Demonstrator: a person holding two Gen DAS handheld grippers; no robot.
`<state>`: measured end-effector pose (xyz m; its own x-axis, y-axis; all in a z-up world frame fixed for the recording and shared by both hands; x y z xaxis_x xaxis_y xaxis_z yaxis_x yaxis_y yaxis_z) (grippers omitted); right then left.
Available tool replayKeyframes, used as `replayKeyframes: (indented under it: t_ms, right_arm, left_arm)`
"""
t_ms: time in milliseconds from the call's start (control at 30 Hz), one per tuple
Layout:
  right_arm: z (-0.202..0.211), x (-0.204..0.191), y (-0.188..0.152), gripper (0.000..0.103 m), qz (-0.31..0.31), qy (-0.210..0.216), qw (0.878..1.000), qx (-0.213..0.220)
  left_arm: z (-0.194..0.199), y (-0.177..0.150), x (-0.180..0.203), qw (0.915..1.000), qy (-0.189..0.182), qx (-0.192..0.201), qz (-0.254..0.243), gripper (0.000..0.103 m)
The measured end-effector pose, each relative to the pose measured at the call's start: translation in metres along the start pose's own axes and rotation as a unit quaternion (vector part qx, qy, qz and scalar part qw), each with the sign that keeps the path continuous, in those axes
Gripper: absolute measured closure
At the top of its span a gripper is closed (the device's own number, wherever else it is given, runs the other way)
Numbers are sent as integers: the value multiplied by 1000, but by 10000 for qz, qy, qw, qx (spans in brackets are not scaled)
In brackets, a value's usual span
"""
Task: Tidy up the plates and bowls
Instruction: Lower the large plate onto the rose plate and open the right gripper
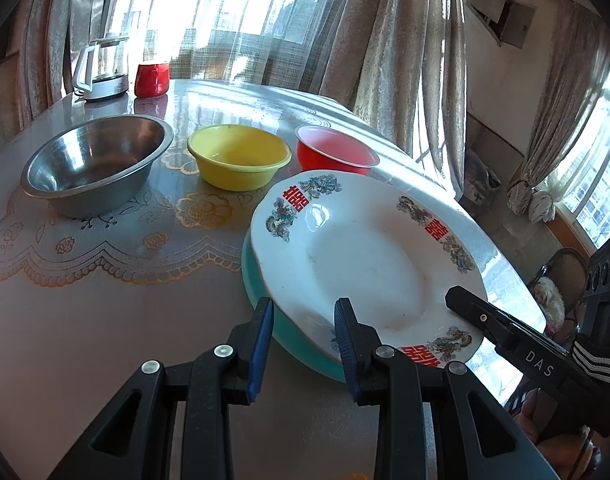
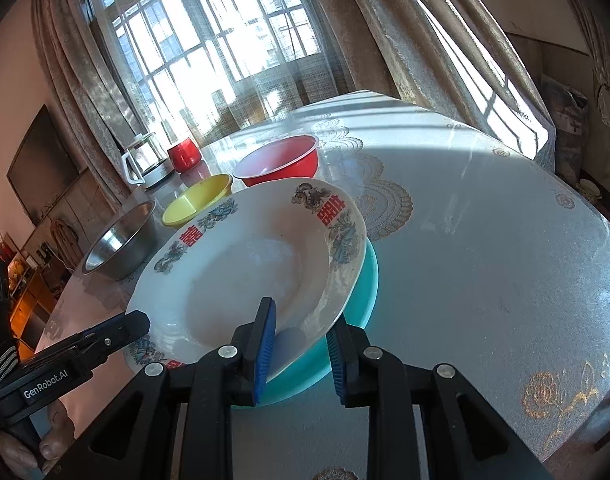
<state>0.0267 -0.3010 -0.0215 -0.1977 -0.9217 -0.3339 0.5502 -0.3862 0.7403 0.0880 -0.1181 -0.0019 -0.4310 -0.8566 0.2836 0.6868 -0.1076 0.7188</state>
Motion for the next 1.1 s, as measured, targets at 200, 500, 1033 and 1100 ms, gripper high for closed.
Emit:
replayKeyframes:
  t_ms: [200,500,1033,1100]
  right_arm:
    - [-3,0,-6,78,-91,124,9999,-65]
    - [-2,2,-7,78,-213,251,9994,-126]
    - [5,-2,-10,75,-229,419,9985,-253]
    - [8,-4,-11,74,-186,460,9984,-281]
  left_arm:
    - [4,-2,5,9998,132,65,-146,72]
    - [4,-3,2,9992,367,107,-149,71]
    - [7,-2,-4,9990,412,121,-131,71]
    - [9,-1,-6,9988,441,145,-135,71]
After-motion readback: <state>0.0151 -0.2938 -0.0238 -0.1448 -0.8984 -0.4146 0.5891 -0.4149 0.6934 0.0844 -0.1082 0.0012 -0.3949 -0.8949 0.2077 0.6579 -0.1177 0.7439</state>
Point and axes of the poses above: each gripper's, at about its wrist camera, not at the fingertips, and z roughly against the way its jaws point, x to its right, y to its top, the point moved 1 cm from there along -z, roughly the way its jaws point, and after that the axes turned 3 degrees about x, right-handed, at the moved point
